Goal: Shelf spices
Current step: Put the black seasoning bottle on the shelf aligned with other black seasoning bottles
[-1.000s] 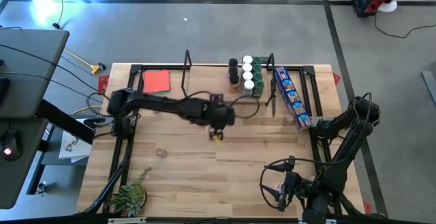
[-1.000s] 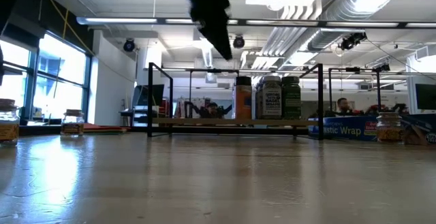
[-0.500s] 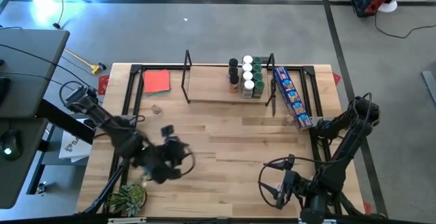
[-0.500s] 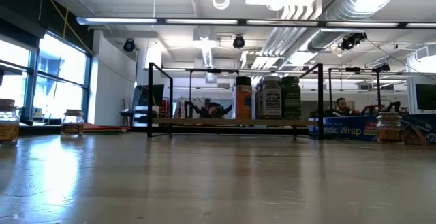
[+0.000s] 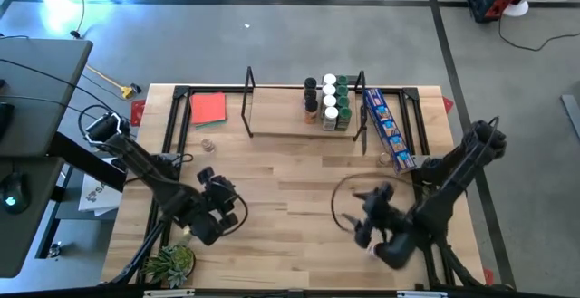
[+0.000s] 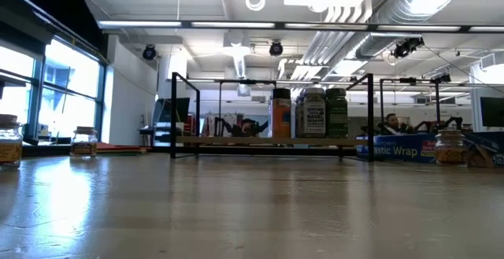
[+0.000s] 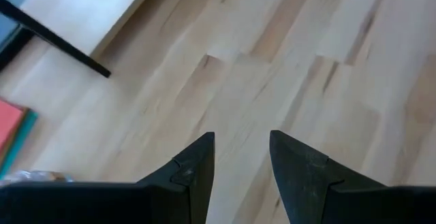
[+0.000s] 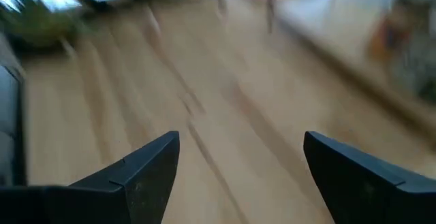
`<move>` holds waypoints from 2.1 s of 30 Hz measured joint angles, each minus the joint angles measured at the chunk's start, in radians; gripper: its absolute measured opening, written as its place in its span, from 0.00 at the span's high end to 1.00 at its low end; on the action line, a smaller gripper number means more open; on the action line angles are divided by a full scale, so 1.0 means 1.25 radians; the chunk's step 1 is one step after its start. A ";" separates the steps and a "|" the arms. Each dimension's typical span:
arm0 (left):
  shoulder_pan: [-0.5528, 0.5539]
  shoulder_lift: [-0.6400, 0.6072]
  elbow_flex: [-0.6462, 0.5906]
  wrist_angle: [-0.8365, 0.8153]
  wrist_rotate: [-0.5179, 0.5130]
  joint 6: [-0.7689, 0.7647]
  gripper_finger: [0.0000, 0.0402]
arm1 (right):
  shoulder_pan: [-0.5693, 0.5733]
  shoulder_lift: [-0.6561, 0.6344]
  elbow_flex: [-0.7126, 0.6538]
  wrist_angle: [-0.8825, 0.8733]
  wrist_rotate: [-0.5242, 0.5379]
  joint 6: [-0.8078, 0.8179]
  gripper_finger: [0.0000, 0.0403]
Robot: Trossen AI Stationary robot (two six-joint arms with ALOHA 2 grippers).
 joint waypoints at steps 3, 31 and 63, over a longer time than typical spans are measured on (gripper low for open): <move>0.010 0.002 -0.041 0.080 -0.004 0.004 0.66 | -0.058 -0.009 0.049 -0.157 -0.285 -0.006 0.23; 0.014 0.005 -0.174 0.374 -0.008 0.101 0.66 | 0.044 -0.004 -0.086 0.020 -0.695 -0.170 0.23; 0.014 0.005 -0.173 0.491 -0.154 0.102 0.66 | -0.657 0.035 0.118 0.002 -0.631 -0.652 0.53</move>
